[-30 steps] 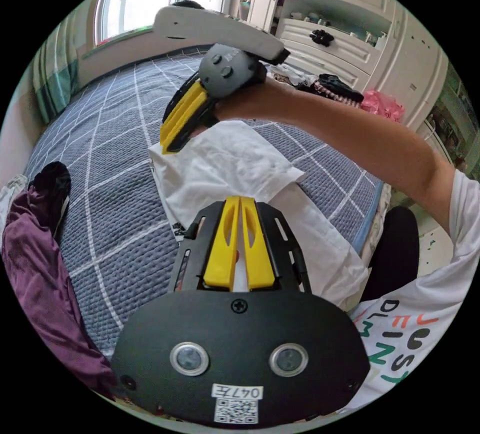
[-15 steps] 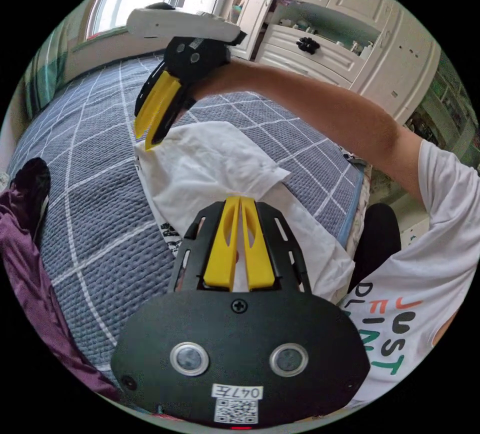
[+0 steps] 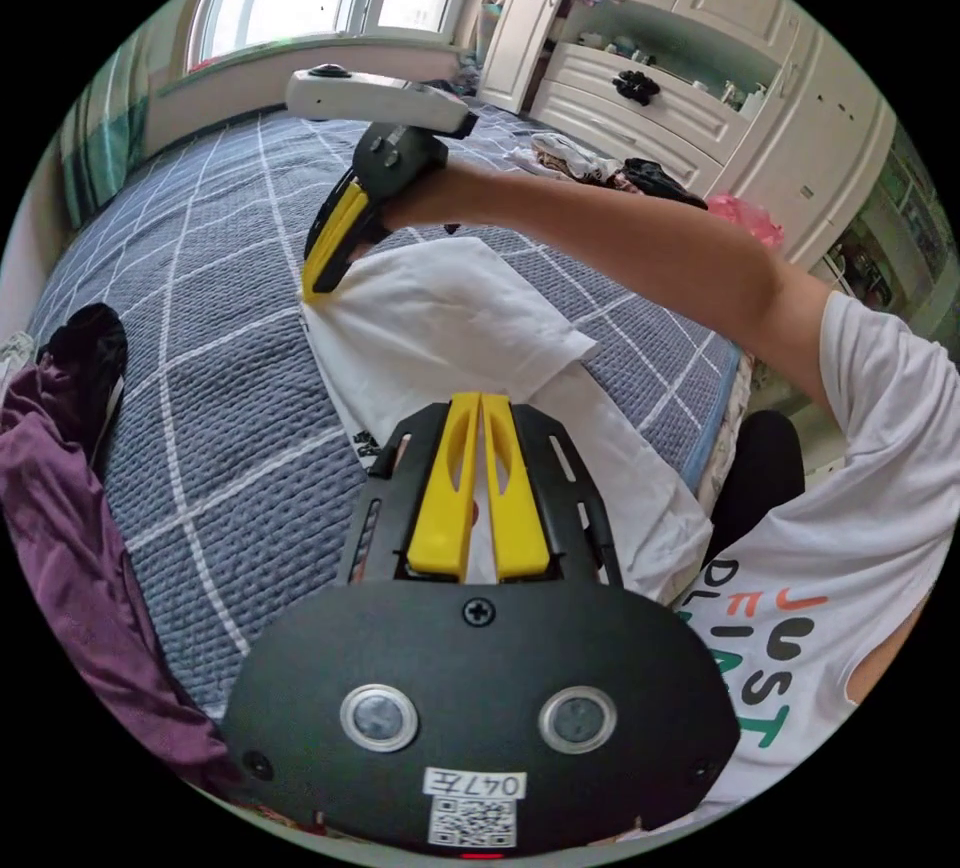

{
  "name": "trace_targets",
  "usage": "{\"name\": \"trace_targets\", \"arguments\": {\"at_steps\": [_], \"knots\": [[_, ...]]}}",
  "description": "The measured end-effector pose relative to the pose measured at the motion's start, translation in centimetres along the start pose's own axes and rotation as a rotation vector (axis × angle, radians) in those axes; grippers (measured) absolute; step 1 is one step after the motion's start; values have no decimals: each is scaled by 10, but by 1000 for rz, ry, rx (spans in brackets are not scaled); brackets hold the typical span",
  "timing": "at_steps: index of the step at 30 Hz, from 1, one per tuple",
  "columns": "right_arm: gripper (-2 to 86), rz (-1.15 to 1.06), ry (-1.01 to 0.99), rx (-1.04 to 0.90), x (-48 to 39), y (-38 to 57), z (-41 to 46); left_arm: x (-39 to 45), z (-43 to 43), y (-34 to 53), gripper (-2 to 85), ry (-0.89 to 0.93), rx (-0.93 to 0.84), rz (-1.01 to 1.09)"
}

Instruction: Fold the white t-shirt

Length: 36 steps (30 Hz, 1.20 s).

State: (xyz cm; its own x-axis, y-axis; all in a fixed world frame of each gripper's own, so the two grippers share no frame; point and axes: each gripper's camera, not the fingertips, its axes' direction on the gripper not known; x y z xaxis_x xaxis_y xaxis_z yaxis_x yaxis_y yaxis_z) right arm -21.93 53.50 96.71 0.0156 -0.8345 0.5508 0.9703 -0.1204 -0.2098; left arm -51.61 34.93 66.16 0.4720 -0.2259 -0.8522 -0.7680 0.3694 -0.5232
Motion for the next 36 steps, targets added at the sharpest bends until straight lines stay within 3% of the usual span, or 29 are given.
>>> {"name": "trace_targets", "arguments": {"at_steps": [6,8,13,17,23,30,36], "knots": [[23,-22,-39,148,-15,21,-39,-20,-20,10,-10,22,-25,-63],[36,-85,-30,132,-36,25,-46,-27,-26,15,-9,-6,-41,-80],[50,-139,1,91,-58,28,-37,-31,-20,22,6,136,-43,-98],[57,-190,104,47,-56,24,-33,-17,-9,19,49,-71,-93,-83],[62,-431,120,-67,-68,16,-28,5,5,16,103,-82,-150,14],[8,-530,37,-184,-71,18,-10,12,7,20,-1,-105,-130,5],[-1,-444,45,-58,-75,38,-29,8,-13,25,-8,-94,-92,-21]]}}
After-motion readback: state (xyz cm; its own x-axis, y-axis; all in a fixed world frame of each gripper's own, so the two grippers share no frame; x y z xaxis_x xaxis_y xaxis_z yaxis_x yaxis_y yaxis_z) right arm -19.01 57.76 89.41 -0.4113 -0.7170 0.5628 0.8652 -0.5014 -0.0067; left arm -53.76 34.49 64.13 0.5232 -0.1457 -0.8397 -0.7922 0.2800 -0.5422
